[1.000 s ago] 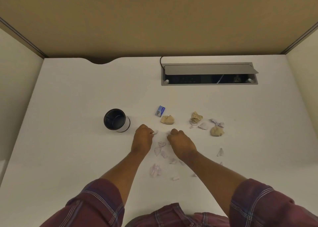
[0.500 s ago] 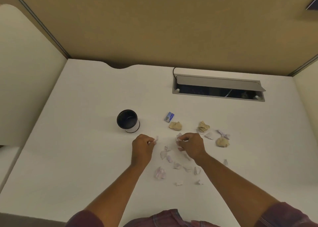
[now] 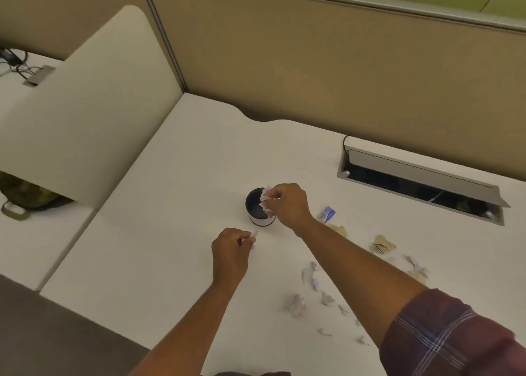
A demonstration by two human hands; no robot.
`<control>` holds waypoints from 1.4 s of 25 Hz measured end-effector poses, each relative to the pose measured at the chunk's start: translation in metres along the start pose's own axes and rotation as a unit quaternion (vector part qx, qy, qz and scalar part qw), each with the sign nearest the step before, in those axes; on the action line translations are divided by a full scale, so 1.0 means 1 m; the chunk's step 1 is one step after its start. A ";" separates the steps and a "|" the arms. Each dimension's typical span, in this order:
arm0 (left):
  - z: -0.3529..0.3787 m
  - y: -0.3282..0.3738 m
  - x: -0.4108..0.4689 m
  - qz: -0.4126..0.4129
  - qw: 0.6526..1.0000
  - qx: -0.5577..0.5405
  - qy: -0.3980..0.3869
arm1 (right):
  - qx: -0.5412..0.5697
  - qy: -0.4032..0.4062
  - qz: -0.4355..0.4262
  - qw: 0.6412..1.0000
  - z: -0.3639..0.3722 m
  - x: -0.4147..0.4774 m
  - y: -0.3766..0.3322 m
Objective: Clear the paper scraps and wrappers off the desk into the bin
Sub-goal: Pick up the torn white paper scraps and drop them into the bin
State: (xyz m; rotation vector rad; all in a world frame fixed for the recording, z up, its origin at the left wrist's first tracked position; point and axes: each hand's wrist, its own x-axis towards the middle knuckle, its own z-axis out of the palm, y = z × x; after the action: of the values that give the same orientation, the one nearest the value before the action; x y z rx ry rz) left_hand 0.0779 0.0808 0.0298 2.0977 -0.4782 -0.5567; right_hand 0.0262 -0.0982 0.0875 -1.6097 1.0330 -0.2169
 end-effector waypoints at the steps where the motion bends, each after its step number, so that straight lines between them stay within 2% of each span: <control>1: -0.006 -0.004 0.000 -0.006 1.000 -0.009 0.010 | -0.053 -0.016 -0.018 0.998 0.009 0.007 -0.004; 5: -0.026 -0.017 -0.002 -0.009 0.999 -0.022 0.037 | -0.304 -0.090 -0.032 0.948 0.033 0.033 -0.010; 9: -0.036 -0.027 -0.001 -0.023 0.998 -0.028 0.055 | -0.402 -0.143 -0.031 0.904 0.042 0.044 -0.013; 12: -0.035 -0.025 0.003 -0.026 0.997 -0.032 0.059 | -0.436 -0.141 -0.041 0.888 0.037 0.045 -0.013; 15: -0.031 -0.009 0.011 -0.015 0.998 -0.035 0.059 | -0.383 -0.099 -0.063 0.916 0.026 0.041 -0.010; 18: -0.022 0.013 0.024 0.019 0.998 -0.021 0.049 | -0.270 -0.009 -0.090 0.958 0.006 0.027 0.001; 21: -0.009 0.036 0.043 0.068 0.997 0.025 0.040 | -0.180 0.069 -0.061 0.979 -0.017 0.003 0.026; 25: 0.012 0.058 0.068 0.120 0.990 0.080 -0.002 | -0.161 0.102 -0.001 0.982 -0.052 -0.042 0.081; 29: 0.027 0.069 0.082 0.107 0.975 0.175 -0.090 | -0.165 0.110 0.041 0.979 -0.086 -0.084 0.129; 31: 0.032 0.072 0.082 0.125 0.957 0.237 -0.106 | -0.166 0.115 0.060 0.978 -0.101 -0.099 0.144; 35: 0.035 0.075 0.079 0.127 0.948 0.267 -0.120 | -0.164 0.123 0.074 0.976 -0.119 -0.114 0.161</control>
State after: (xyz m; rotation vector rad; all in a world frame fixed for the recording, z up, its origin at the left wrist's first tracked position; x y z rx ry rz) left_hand 0.1142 -0.0235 0.0586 2.4300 -1.1267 -0.5763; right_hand -0.1970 -0.0944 0.0304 -1.8210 1.4333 -0.1510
